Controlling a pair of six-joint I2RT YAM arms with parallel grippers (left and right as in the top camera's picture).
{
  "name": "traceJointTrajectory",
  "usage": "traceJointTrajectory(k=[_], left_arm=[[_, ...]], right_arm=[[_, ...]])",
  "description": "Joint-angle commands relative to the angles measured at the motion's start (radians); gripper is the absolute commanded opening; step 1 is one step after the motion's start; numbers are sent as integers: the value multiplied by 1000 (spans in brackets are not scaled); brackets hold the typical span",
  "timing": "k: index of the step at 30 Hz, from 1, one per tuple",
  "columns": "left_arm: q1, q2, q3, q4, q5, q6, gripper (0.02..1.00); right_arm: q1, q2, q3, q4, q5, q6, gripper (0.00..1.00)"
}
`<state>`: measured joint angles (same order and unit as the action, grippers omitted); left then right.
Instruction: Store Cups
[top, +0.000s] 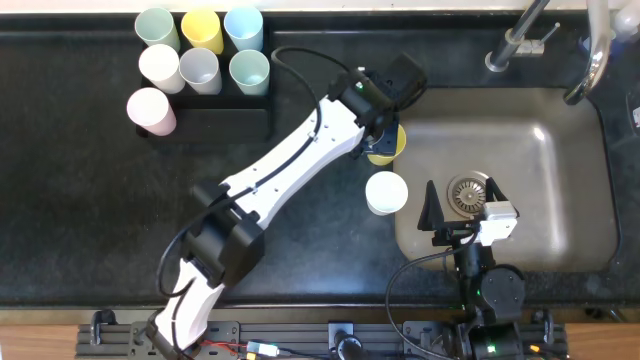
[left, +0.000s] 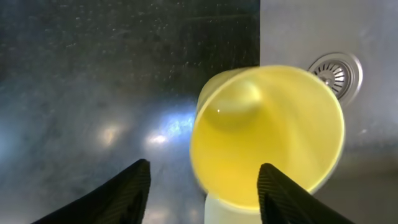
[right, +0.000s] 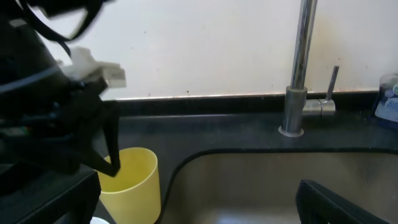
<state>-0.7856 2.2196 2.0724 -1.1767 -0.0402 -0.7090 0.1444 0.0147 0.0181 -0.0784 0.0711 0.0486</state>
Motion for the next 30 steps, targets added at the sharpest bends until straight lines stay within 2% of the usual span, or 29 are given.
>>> traceJointTrajectory(k=[1,3,7,8,11,13,16,19,25,30], left_arm=[[-1,52,26,24,-16,-18,419],[-1,63,26,29,-30,-18,332],[-1,80,26,55,-40,-18,51],[-1,80,26,61,-45,-18,36],[0,54,26,74,-77,-24,34],[1,-2,26,68,-147,-64,34],[29,-124,25,47,-286,-184,34],[114,-246,21,-17,-357,-354,34],[367,-392,21,-185,-379,-686,36],[542,-413,19,-313,-309,-890,36]], right_arm=[[1,-10,-13,6,6,4,996],[1,-10,-13,6,7,4,998],[1,-10,-13,7,7,4,998],[1,-10,-13,7,7,4,998],[1,-10,-13,6,7,4,996],[1,-10,-13,7,6,4,996],[1,-10,-13,7,6,4,996],[1,-10,-13,6,7,4,996],[1,-10,-13,7,6,4,993],[1,-10,-13,6,6,4,996]])
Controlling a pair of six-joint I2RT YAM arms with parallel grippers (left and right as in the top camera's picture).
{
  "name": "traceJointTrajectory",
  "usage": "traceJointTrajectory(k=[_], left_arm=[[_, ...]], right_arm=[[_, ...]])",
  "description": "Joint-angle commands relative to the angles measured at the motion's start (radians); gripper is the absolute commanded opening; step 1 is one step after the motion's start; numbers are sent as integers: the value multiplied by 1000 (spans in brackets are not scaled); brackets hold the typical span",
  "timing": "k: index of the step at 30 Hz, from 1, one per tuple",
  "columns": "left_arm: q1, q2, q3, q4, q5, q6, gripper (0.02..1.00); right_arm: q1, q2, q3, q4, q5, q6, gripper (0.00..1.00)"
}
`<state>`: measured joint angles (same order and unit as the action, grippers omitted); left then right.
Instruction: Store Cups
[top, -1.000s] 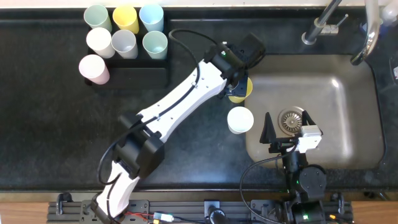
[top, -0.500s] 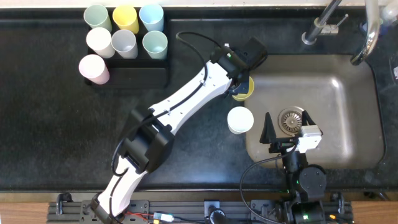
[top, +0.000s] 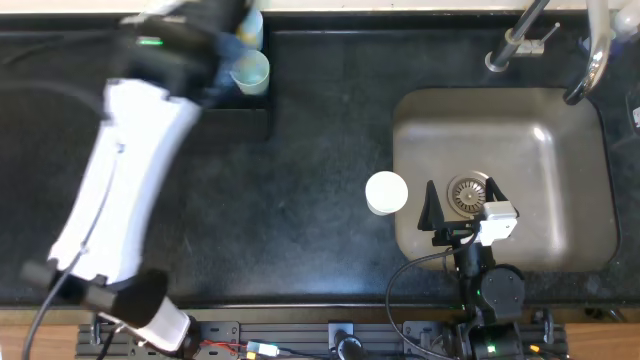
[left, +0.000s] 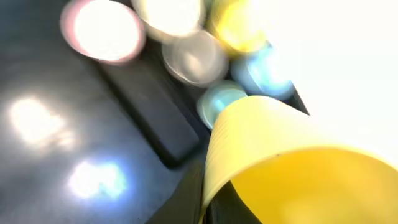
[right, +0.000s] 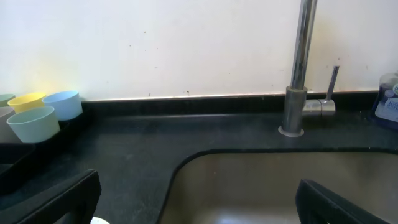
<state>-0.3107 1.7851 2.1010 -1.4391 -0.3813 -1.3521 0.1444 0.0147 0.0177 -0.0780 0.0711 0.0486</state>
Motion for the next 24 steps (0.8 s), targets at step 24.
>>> traceJointTrajectory(k=[24], left_arm=[[215,60,-513,254,249,-276,36]], right_arm=[[1,-10,-13,6,7,4,996]])
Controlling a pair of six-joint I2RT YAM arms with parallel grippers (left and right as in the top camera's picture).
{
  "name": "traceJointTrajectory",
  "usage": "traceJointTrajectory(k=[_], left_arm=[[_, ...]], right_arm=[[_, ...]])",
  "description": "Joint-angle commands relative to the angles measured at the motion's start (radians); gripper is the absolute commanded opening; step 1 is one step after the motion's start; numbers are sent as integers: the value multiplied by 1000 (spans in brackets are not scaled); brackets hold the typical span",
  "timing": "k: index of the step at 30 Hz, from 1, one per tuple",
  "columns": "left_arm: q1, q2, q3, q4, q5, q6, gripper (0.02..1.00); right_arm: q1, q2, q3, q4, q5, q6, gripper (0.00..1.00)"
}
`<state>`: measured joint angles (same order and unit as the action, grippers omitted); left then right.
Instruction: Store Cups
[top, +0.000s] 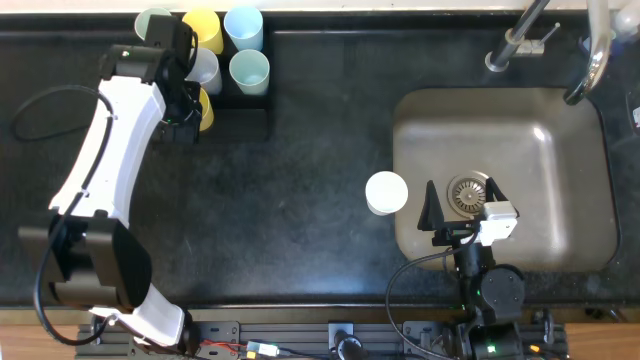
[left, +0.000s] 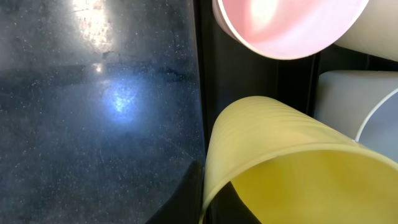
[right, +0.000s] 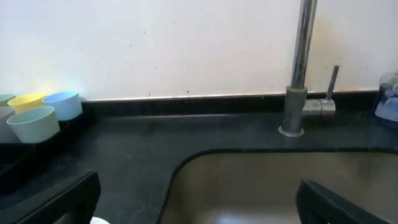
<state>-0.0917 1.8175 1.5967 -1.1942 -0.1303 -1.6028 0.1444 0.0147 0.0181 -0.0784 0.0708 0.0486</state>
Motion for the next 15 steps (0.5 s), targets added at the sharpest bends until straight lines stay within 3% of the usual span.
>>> traceJointTrajectory(k=[1,15], left_arm=[[-4,35,-9,12,-1,-25,36],[-4,99,-9,57,-14,-25,36]], right_arm=[[1,-10,-13,7,7,4,996],[1,-10,-13,7,7,4,996]])
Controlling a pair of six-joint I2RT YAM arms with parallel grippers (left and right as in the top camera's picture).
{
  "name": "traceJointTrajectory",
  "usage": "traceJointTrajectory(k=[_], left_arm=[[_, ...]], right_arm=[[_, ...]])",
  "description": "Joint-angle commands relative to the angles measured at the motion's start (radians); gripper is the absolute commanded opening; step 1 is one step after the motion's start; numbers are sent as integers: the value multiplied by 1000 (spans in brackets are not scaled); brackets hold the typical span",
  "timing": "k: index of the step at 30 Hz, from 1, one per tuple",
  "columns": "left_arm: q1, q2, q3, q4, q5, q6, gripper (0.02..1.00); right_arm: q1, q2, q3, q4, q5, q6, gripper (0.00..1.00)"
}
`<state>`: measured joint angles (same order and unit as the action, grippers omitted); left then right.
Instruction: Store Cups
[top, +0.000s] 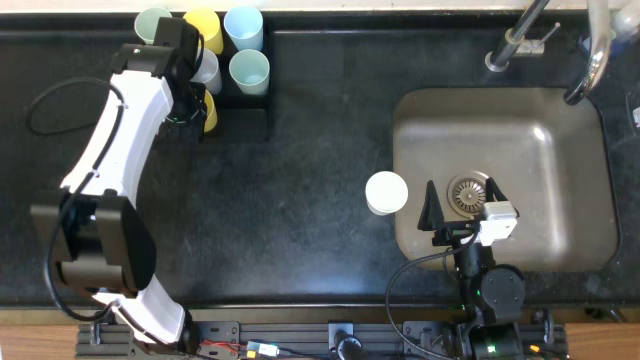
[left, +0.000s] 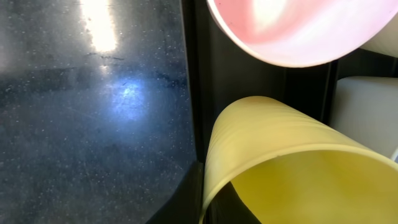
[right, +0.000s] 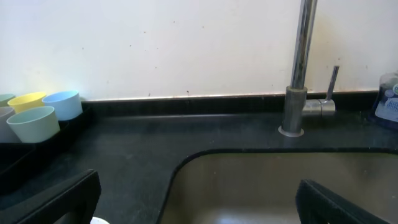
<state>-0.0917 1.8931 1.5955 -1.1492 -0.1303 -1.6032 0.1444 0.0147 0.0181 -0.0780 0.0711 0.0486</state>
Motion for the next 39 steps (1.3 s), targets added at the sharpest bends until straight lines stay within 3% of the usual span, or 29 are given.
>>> traceJointTrajectory(k=[1,24,39], left_arm=[[-4,28,-8,18,-17,-25,36],[21,34,-8,30,-62,-21,126],[25,34,-8,65,-23,-23,150]], right_arm=[[1,-10,-13,6,6,4,991],[1,-10,-13,6,7,4,996],[1,-10,-13,6,7,4,996]])
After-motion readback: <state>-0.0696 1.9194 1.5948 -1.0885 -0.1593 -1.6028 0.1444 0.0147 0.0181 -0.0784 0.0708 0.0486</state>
